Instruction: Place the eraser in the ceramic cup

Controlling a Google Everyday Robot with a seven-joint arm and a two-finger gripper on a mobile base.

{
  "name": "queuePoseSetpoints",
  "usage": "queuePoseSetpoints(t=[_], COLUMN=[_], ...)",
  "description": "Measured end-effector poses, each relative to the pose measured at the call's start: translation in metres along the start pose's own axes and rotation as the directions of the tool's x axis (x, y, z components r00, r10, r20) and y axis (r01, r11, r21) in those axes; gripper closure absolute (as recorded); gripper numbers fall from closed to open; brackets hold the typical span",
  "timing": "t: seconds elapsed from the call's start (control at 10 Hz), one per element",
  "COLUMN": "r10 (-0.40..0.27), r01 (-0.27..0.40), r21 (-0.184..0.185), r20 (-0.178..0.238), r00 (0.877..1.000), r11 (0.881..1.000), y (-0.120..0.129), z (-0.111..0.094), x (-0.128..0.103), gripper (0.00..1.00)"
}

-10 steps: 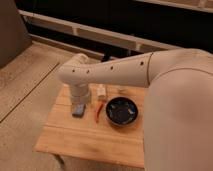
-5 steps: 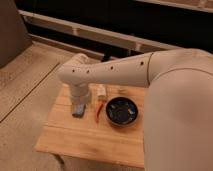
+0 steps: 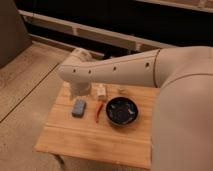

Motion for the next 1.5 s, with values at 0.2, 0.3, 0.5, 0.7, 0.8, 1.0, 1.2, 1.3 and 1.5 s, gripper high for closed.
queuePoseSetpoints(t=[0.2, 0.3, 0.5, 0.7, 0.8, 1.0, 1.2, 1.3, 1.5], r10=[0.005, 0.008, 0.008, 0.004, 0.007, 0.038, 0.025, 0.009, -0.035], r01=[0.007, 0.015, 0.025, 0.029, 0.027, -0.003, 0.015, 0.033, 0.083], r21=[-0.098, -0.139, -0.168, -0.170, -0.170, -0.152, -0.151, -0.153, -0.176], r20=[0.123, 0.166, 0.194, 0.193, 0.196, 0.227, 0.256, 0.265, 0.261], r00=[0.992, 0.986, 0.981, 0.981, 0.981, 0.973, 0.966, 0.964, 0.965], r11=[0.995, 0.990, 0.985, 0.985, 0.985, 0.988, 0.989, 0.988, 0.981], y=[0.000, 0.000, 0.002, 0.005, 0.004, -0.023, -0.029, -0.027, -0.016], z=[-0.013, -0.019, -0.023, -0.023, -0.022, -0.013, -0.008, -0.004, 0.012], x=[-0.028, -0.036, -0.042, -0.041, -0.044, -0.072, -0.094, -0.103, -0.116], gripper=[0.35, 0.35, 0.35, 0.35, 0.35, 0.35, 0.35, 0.35, 0.35])
